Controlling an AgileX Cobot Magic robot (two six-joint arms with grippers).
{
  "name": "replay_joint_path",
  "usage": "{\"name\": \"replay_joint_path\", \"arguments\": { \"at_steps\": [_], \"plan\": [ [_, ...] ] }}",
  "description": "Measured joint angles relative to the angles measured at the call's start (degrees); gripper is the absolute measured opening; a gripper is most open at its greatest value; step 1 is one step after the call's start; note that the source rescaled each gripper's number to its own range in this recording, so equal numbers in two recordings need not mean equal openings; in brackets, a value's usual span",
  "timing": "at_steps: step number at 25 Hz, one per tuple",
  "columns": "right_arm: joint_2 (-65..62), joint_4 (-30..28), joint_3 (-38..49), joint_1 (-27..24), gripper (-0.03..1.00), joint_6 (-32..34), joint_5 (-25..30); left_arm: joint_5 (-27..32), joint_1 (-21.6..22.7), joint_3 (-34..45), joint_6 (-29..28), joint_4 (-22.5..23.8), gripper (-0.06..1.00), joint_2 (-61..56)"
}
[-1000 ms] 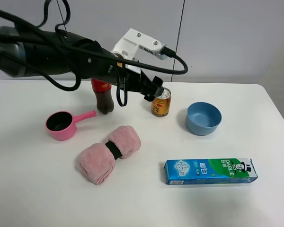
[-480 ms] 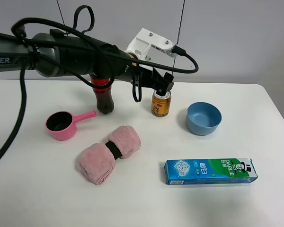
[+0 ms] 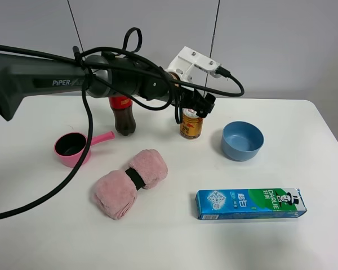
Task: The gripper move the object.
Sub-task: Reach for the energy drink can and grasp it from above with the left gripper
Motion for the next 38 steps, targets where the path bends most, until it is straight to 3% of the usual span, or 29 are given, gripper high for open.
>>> {"name": "replay_joint_path", "arguments": {
  "at_steps": [13,21,38],
  "plan": [
    [0.0,0.0,0.0,0.0,1.0,0.0,0.0,-2.9,0.0,-0.6,-0.1,0.8,1.0,4.5],
    [0.0,0.0,0.0,0.0,1.0,0.0,0.0,-6.0,0.5,-0.6,-0.1,5.2,1.0,6.3],
    [0.0,0.0,0.0,0.0,1.0,0.0,0.0,-8.0,1.8,-0.6,-1.8,5.6,1.0,8.6]
  ]
}}
